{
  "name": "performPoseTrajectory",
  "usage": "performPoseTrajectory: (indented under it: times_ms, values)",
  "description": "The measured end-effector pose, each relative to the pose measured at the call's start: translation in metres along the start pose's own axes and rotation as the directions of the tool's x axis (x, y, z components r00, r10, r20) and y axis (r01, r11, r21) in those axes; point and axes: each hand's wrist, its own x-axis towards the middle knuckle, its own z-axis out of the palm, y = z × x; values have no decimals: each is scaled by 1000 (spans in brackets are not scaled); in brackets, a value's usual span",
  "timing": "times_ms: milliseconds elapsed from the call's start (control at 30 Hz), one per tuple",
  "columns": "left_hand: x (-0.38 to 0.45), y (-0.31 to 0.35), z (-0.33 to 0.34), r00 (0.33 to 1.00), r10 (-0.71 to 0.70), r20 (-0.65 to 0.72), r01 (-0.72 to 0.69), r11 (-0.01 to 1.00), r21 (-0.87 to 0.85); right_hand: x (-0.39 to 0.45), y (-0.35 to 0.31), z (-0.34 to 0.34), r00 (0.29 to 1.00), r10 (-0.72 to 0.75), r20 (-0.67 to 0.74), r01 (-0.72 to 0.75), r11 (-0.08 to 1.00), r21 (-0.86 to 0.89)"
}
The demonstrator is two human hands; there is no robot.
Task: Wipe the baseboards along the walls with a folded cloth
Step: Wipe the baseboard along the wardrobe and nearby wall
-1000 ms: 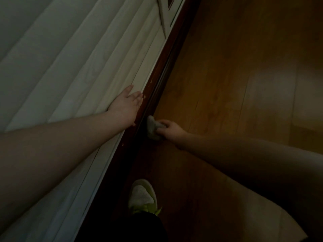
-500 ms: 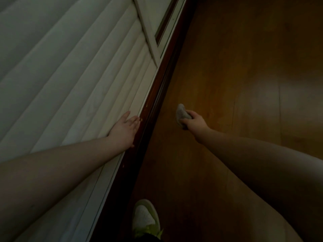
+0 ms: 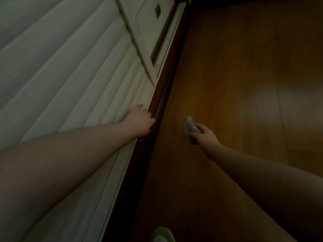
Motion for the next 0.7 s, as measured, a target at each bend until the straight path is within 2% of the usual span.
performPoseTrajectory:
  times_ms: [100, 267, 333, 500, 633, 700]
  values:
    - [36, -19, -18, 995, -38, -90, 42, 998, 49, -6, 1, -15, 1000, -11, 3, 11, 1000, -17]
    - [74, -69, -52, 973, -110, -201, 148, 972, 182, -31, 5, -47, 999, -19, 27, 24, 977, -213]
    - [77, -83, -57, 970, -142, -197, 179, 966, 185, -39, 1, -50, 999, -22, 26, 29, 959, -280]
    - [79, -89, -69, 976, -80, -200, 133, 954, 269, -24, -69, -36, 989, -142, 35, 143, 888, -437]
    - [96, -110, -90, 968, -131, -214, 191, 937, 291, 6, -138, -10, 983, -184, 7, 162, 848, -505]
    - [100, -118, -105, 976, -133, -170, 173, 953, 250, 15, -161, -1, 978, -206, -29, 159, 830, -534]
